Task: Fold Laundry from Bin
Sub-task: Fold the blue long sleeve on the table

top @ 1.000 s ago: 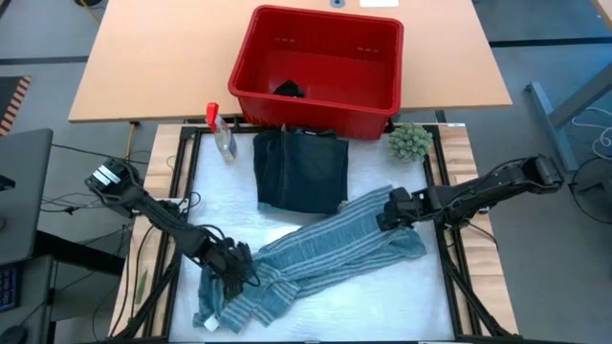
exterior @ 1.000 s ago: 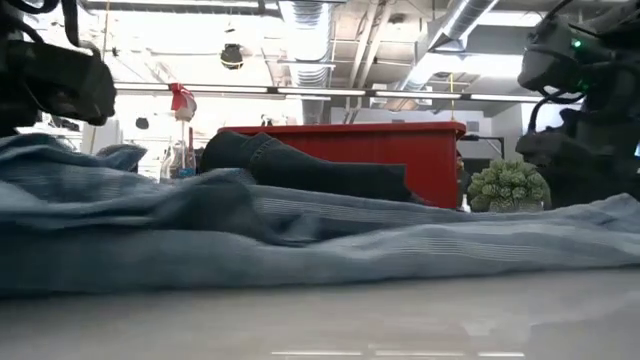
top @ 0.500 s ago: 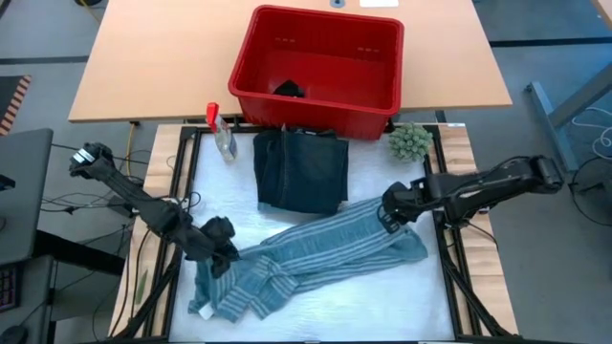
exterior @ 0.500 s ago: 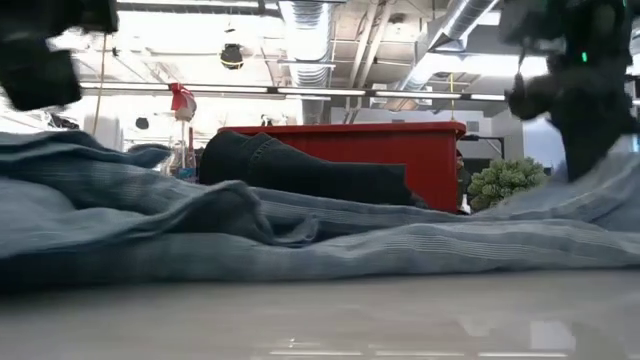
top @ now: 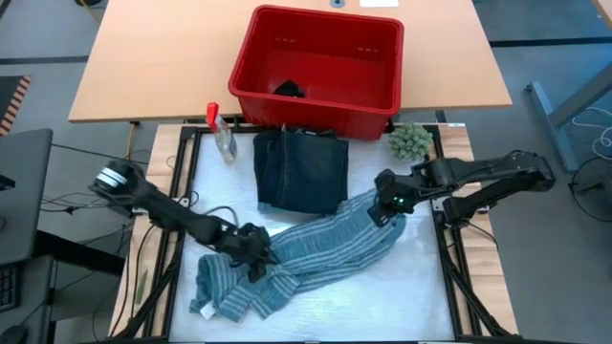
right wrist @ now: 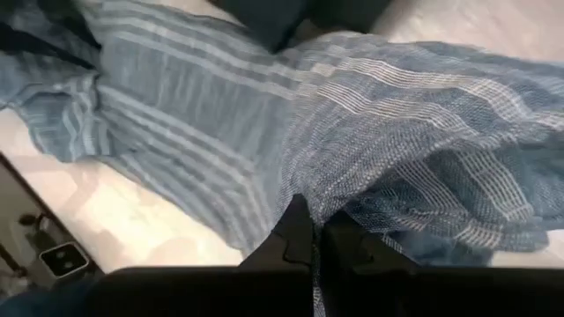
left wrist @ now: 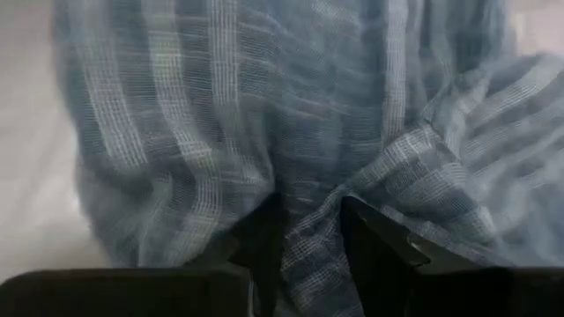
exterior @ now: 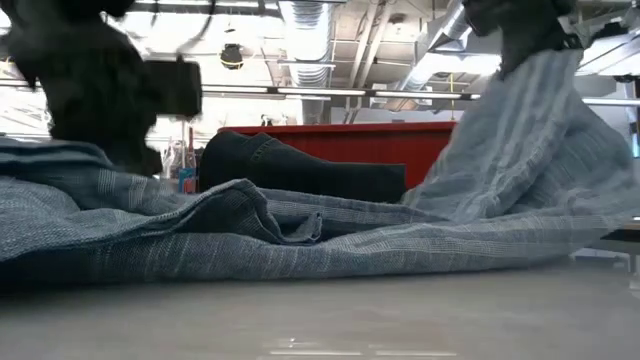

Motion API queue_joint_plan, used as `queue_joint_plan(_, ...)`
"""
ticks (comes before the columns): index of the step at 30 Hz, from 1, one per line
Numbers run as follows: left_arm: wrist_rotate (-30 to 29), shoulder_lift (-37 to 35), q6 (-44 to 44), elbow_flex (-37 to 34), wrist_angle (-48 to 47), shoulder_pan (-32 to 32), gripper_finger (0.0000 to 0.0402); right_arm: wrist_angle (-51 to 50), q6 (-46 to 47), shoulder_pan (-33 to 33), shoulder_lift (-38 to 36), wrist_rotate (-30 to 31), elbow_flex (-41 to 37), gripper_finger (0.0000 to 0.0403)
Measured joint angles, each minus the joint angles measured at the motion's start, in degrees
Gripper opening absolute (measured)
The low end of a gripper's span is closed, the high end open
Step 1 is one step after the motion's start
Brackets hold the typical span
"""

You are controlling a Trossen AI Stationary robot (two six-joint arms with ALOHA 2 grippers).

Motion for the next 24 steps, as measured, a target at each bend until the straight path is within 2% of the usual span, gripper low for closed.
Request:
queue_joint_plan(6, 9.6, 11.0, -1.4, 0.5, 14.1, 1.9, 0.0109, -1.5, 0.2, 3.7, 7.3, -0.2, 6.4, 0.0022)
queue_joint_plan(10, 10.2, 13.3, -1.5, 0.7, 21.0, 3.4, 0.0109, -3.3, 0.2, 6.0, 10.6, -0.2, 9.2, 0.0022)
queue_joint_plan(12, 9.2, 13.6, -1.5, 2.4, 19.5, 4.9, 0.0109, -6.5, 0.2, 6.8, 11.2, -0.2, 10.9, 0.0022)
queue_joint_plan(18, 6.2, 14.1, 5.9, 9.0, 17.6, 11.6, 0.0109, -19.9, 1.4, 7.2, 9.3, 1.5, 14.4, 0.0022)
queue_joint_plan(22, 13.6, 11.5, 9.8, 14.2, 14.4, 15.2, 0.0109, -24.0, 4.0, 6.9, 7.0, 2.6, 16.5, 0.0022)
queue_joint_plan(24, 17.2, 8.4, 12.1, 16.6, 8.7, 16.0, 0.0109, -24.1, 5.3, 7.0, 6.5, 3.4, 17.8, 0.0022)
